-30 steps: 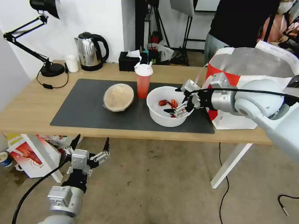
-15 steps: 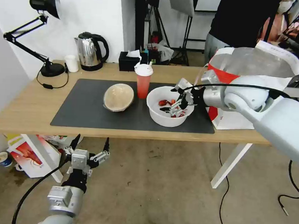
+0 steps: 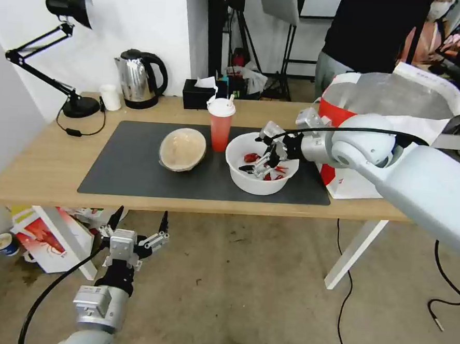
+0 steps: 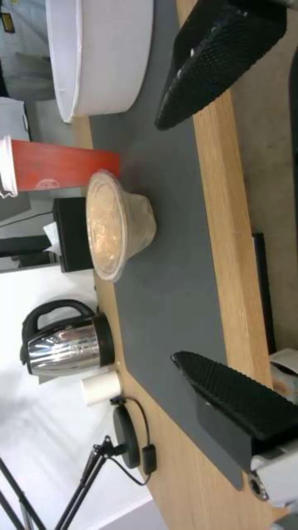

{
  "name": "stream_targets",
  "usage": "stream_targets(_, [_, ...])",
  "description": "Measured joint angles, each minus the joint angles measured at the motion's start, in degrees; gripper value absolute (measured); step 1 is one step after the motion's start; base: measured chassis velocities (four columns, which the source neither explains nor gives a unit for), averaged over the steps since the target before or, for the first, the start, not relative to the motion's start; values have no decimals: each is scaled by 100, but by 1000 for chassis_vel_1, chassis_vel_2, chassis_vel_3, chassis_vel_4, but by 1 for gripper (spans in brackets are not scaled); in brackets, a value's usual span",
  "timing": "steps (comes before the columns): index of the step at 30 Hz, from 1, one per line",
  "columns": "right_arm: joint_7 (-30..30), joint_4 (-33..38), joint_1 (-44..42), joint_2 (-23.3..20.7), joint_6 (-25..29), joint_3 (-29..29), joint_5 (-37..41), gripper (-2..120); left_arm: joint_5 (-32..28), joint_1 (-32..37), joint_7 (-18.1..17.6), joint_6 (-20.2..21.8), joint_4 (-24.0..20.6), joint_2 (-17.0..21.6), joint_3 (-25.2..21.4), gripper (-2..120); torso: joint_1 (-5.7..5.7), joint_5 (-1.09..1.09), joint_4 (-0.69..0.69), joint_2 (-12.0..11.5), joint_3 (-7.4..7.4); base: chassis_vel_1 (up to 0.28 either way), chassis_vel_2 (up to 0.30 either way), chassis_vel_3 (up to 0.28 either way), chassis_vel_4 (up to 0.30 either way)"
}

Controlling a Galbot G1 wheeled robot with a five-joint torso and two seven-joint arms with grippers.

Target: Pick up the trash from the table and place it into the takeout bag.

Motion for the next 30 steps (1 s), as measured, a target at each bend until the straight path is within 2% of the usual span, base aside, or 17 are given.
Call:
stream_targets(9, [261, -20, 146, 33, -9, -288, 178, 100, 0, 0, 0, 0, 0, 0, 0, 100, 0, 0, 0, 0, 0, 0, 0, 0, 0])
stream_targets(30, [359, -253, 238, 254, -12, -616, 173, 100, 0, 0, 0, 0, 0, 0, 0, 100, 0, 0, 0, 0, 0, 0, 0, 0, 0])
